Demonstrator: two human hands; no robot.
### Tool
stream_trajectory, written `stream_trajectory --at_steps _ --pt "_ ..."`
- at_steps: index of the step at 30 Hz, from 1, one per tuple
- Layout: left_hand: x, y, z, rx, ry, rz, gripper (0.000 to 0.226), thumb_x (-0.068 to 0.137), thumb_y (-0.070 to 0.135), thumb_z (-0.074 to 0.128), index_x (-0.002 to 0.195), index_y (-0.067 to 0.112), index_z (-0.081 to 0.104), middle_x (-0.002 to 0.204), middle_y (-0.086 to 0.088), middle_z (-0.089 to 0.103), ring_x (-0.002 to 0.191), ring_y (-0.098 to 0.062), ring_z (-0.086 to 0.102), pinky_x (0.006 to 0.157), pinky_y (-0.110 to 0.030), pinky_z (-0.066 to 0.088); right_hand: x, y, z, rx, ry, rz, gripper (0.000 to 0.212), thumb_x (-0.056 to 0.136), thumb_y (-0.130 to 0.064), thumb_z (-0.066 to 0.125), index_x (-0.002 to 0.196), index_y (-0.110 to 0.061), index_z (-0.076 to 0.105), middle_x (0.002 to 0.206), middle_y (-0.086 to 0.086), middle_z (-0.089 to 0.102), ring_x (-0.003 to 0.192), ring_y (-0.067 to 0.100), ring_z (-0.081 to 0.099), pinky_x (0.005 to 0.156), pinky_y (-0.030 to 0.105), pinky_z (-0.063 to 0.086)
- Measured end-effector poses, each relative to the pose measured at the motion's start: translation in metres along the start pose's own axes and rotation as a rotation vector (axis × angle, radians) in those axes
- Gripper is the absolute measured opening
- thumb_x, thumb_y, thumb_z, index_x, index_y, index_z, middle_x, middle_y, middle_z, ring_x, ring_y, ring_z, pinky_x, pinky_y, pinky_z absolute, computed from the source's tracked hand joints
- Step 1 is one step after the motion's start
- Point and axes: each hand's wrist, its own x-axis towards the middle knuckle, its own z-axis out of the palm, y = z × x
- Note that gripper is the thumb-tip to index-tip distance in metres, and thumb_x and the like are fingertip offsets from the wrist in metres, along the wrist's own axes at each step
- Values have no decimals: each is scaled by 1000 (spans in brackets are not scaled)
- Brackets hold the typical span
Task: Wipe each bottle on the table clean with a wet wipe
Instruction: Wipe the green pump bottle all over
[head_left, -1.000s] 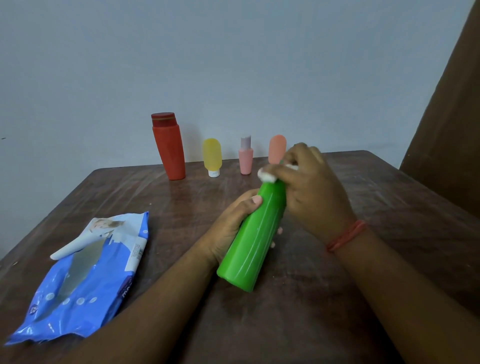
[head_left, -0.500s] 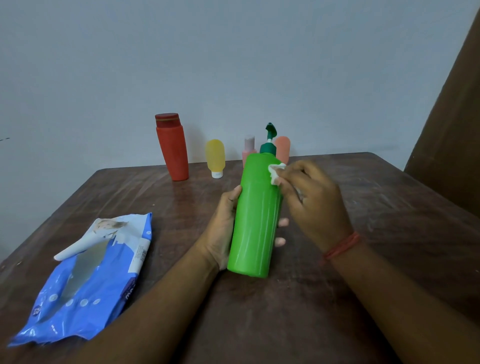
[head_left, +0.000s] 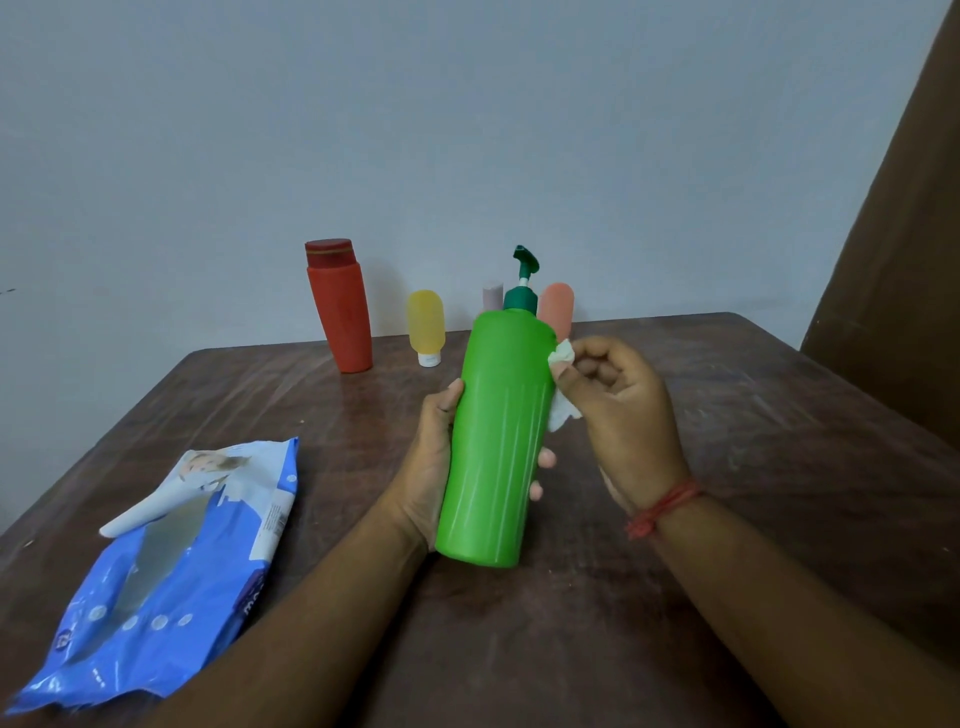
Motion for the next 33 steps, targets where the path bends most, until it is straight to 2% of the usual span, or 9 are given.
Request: stream_trajectory --at_steps 3,7,9,13,17,22,26,29,33 --pt "1 -2 3 57 -19 -31 74 90 66 31 114 10 74 95 -18 70 81 -31 65 67 -37 57 7 -3 -1 189 81 14 15 93 2 65 98 -12 69 93 4 75 91 18 68 87 35 54" --pt "1 0 -1 67 2 -14 74 87 67 34 114 12 75 95 -20 70 78 -32 63 69 -36 56 -1 -2 0 269 -27 155 12 88 -20 67 79 -24 74 86 2 73 88 24 61 82 43 47" --pt "0 1 -2 59 15 -12 75 87 67 34 114 11 75 96 -20 70 78 -32 62 68 -36 55 -1 -1 -1 209 -39 140 14 91 -19 68 78 -21 73 84 1 75 87 22 66 87 44 51" --pt "1 0 1 75 1 -20 74 90 67 29 113 13 75 94 -19 71 79 -32 63 68 -37 55 1 -4 -4 -47 56 -76 12 90 -2 70 90 -13 67 88 -1 75 84 10 70 82 27 55" --pt "0 2 2 13 33 14 71 92 64 31 112 11 75 98 -18 68 79 -31 66 65 -37 56 -12 -2 -1 -593 -70 -587 10 89 -5 72 97 -9 73 97 0 72 92 10 65 84 21 50" --pt "-1 2 5 -8 17 -3 72 93 62 29 108 10 76 96 -17 68 79 -30 68 63 -37 57 -5 -2 -4 -660 -17 -652 25 90 0 66 114 -4 70 107 6 71 98 23 66 87 40 55" --pt "-2 3 5 -43 42 19 67 93 61 34 111 11 75 98 -18 66 78 -32 67 62 -40 57 -10 2 -4 -832 -327 -906 36 82 12 56 115 4 70 124 14 67 114 30 61 106 38 46" --pt "-2 3 5 -42 49 -3 68 94 62 35 112 9 74 101 -18 65 80 -33 67 64 -40 57 -4 -1 -2 -911 -314 -867 40 90 7 48 126 4 65 134 15 62 124 30 56 115 34 38" --pt "-2 4 4 -35 26 0 66 93 61 37 121 11 70 102 -19 64 83 -32 66 65 -40 58 -8 -5 -10 -1059 -470 -947 54 80 10 51 133 2 61 141 10 59 122 31 56 113 39 40"
